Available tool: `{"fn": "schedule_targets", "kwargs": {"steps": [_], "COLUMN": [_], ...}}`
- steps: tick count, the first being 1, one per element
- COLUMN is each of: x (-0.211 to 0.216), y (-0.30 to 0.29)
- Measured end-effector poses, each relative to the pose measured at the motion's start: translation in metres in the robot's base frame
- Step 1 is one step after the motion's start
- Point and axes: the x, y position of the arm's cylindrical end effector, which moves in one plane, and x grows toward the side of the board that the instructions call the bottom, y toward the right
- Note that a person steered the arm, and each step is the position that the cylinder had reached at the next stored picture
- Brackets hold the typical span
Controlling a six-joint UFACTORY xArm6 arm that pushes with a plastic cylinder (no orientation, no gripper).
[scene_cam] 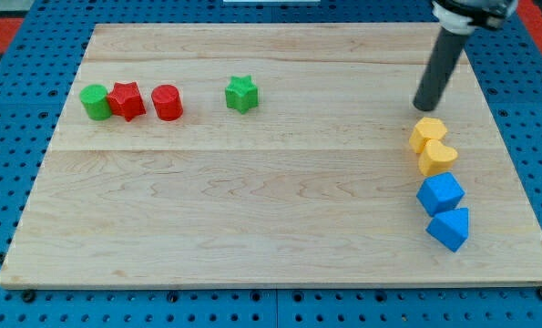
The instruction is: Slide the green star slightly right
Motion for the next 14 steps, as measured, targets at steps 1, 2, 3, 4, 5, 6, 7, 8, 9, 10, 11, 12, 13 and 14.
{"fn": "schedule_targets", "kwargs": {"steps": [1,2,3,4,5,6,7,8,9,10,11,12,13,14], "x": [-0.007,-0.03,-0.083,-0.094,-0.05,-0.02,0.007,0.013,-0.007,-0.03,-0.055,-0.054,-0.051,-0.083], "y": [0.045,0.001,-0.097,-0.211,-0.27,-0.287,-0.239,-0.116,-0.128,-0.18,-0.172,-0.092,-0.029,-0.013]}}
